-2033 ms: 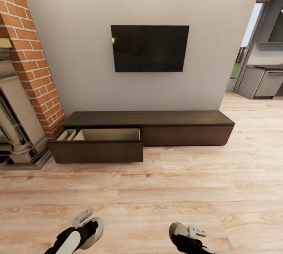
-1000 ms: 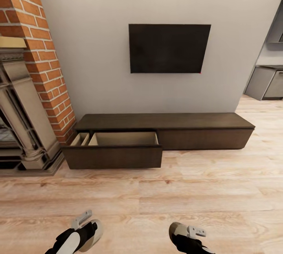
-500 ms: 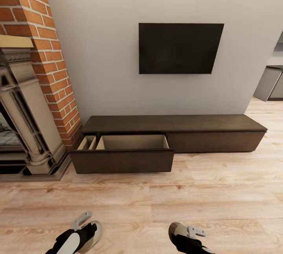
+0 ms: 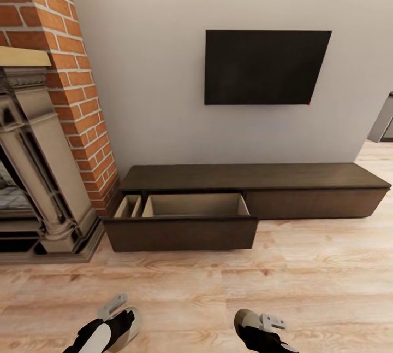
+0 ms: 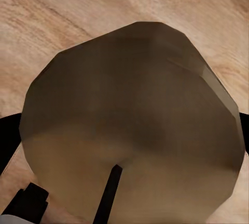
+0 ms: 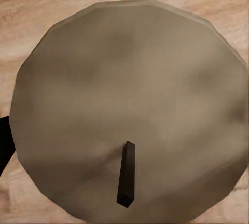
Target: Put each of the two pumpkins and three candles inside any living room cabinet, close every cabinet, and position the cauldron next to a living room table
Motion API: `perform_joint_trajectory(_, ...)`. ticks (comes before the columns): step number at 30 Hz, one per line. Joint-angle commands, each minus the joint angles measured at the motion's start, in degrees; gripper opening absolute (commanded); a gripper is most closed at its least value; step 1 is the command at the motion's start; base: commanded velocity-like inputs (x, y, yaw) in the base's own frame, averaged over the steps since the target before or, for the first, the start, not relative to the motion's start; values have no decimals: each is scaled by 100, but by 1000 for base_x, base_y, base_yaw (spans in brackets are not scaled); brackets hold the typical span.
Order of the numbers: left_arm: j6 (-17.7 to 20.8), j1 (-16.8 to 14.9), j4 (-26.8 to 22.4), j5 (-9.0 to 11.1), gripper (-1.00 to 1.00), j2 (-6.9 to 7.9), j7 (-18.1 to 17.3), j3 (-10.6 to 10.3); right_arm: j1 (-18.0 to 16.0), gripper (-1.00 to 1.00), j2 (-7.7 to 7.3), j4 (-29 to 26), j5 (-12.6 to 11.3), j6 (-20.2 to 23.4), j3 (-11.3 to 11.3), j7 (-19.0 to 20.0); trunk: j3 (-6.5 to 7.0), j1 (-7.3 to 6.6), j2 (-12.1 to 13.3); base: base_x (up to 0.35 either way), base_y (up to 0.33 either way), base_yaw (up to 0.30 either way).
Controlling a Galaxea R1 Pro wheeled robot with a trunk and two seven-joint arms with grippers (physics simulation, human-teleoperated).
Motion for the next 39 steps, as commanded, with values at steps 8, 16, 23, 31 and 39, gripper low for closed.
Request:
perform_joint_trajectory(8,9,-5,-8,-14,-100,2,29,-17,-4,-100,-9,-18,-55,14,47,-55,-5,2,-3,324,55,0)
perform_joint_trajectory(16,9,-5,-14,-7,-100,-4,34,-24,-5,-100,-9,-20,-55,14,45,-55,-5,2,-3,337,2,0)
perform_joint_trajectory(23,14,-5,-35,39,-100,-34,46,-11,-6,-100,-10,-18,-55,14,45,-55,-5,2,-3,95,0,0)
perform_joint_trajectory(31,17,-5,-35,41,-100,-74,48,-26,-2,-100,-9,-24,-49,3,52,-58,138,-173,318,3,0,0)
perform_joint_trajectory(39,18,-5,-17,46,-100,-82,54,-26,-5,-100,-9,-25,-54,6,46,-63,282,-349,639,0,0,0)
